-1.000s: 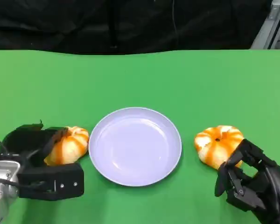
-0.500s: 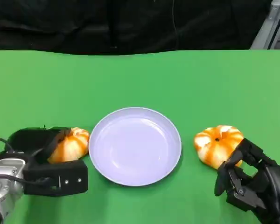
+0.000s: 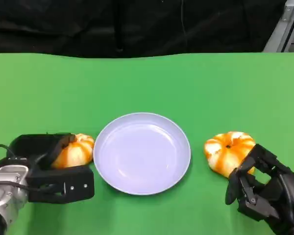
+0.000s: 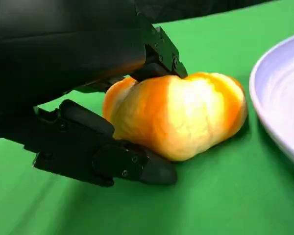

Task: Grasp the bread from the table and place it into the plate.

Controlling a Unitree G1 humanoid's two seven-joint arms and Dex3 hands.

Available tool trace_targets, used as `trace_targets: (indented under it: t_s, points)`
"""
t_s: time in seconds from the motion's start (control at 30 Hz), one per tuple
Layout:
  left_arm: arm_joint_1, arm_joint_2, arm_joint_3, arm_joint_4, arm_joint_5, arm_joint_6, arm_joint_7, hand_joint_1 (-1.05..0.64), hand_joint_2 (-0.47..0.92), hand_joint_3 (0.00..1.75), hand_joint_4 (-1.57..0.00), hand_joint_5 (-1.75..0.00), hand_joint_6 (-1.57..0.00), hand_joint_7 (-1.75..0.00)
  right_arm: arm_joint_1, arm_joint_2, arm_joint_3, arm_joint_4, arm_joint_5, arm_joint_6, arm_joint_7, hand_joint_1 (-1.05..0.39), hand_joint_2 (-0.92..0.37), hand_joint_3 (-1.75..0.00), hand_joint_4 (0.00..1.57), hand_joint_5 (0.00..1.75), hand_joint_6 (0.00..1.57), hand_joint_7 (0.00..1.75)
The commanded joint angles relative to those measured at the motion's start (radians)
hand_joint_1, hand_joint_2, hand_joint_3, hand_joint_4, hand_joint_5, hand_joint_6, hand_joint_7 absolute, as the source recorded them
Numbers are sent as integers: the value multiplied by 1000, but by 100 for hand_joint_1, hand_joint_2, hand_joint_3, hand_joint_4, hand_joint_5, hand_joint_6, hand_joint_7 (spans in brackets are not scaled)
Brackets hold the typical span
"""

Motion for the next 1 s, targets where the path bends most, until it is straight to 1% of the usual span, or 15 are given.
trace_targets:
  t_s: [0.03, 0.2, 0.4, 0.47, 0.53, 0.6, 0.63, 0.67, 0.7, 0.73, 0.77, 0.8, 0.87, 0.93, 1.0]
  points:
    - [8, -8, -6, 50, -15, -12, 31, -17, 92, 27, -91, -8, -88, -6, 5, -5, -4, -9, 2, -1, -4, -17, -54, -113, 88, 175, 65, 171]
    - [17, -8, 22, 59, -61, -57, 85, -13, 92, 8, -114, -10, -110, -7, 1, -8, -7, 2, 7, -10, 7, -16, -55, -114, 87, 175, 64, 172]
    - [16, -4, 23, 55, -76, -53, 92, -12, 92, 6, -117, -13, -114, -7, -1, -7, -10, 4, 5, -8, 4, -16, -54, -115, 87, 175, 63, 172]
    - [20, 5, 35, 37, -89, -45, 95, -7, 92, 21, -73, -135, -83, -81, -2, -8, -11, 7, 1, -9, -1, -18, -53, -115, 87, 175, 63, 173]
    - [22, 9, 42, 30, -100, -48, 95, -6, 92, 22, -61, -164, -65, -121, -4, -10, -13, 15, 4, -18, 8, -17, -54, -115, 87, 175, 63, 173]
    - [24, 12, 46, 22, -105, -42, 89, -4, 92, 21, -58, -172, -60, -131, -6, -10, -14, 17, 5, -19, 11, -17, -54, -116, 87, 175, 62, 173]
    - [24, 15, 49, 16, -107, -37, 84, -5, 92, 19, -61, -162, -66, -102, -6, -10, -14, 16, 6, -16, 9, -18, -53, -116, 87, 175, 62, 173]
    - [24, 17, 54, 9, -110, -34, 79, -4, 92, 19, -63, -156, -82, -63, -6, -10, -15, 15, 8, -14, 9, -18, -53, -116, 87, 175, 63, 173]
    - [26, 20, 59, -2, -114, -34, 74, -4, 92, 18, -65, -155, -91, -43, -6, -10, -16, 15, 8, -14, 10, -17, -53, -117, 87, 175, 63, 173]
    - [29, 23, 65, -11, -119, -36, 70, -4, 92, 18, -61, -164, -90, -55, -6, -10, -16, 16, 7, -16, 10, -17, -53, -117, 87, 175, 63, 173]
    - [33, 26, 69, -20, -121, -41, 72, -3, 92, 19, -59, -169, -82, -79, -7, -10, -16, 17, 8, -19, 11, -17, -52, -117, 87, 175, 63, 173]
    - [36, 30, 72, -29, -123, -45, 76, -3, 92, 21, -58, -172, -62, -124, -6, -10, -16, 17, 8, -19, 12, -17, -52, -117, 87, 175, 63, 173]
    - [40, 37, 78, -44, -130, -51, 74, -3, 92, 27, -60, -174, -46, -164, -7, -9, -17, 19, 13, -22, 18, -16, -52, -118, 87, 175, 63, 173]
    - [43, 42, 83, -59, -135, -47, 70, -4, 92, 31, -60, -175, -42, -171, -9, -9, -19, 25, 16, -28, 23, -16, -52, -118, 87, 175, 63, 173]
    - [45, 49, 92, -87, -142, -35, 60, -4, 92, 29, -60, -175, -51, -152, -9, -9, -20, 29, 15, -28, 22, -17, -52, -118, 87, 175, 63, 172]
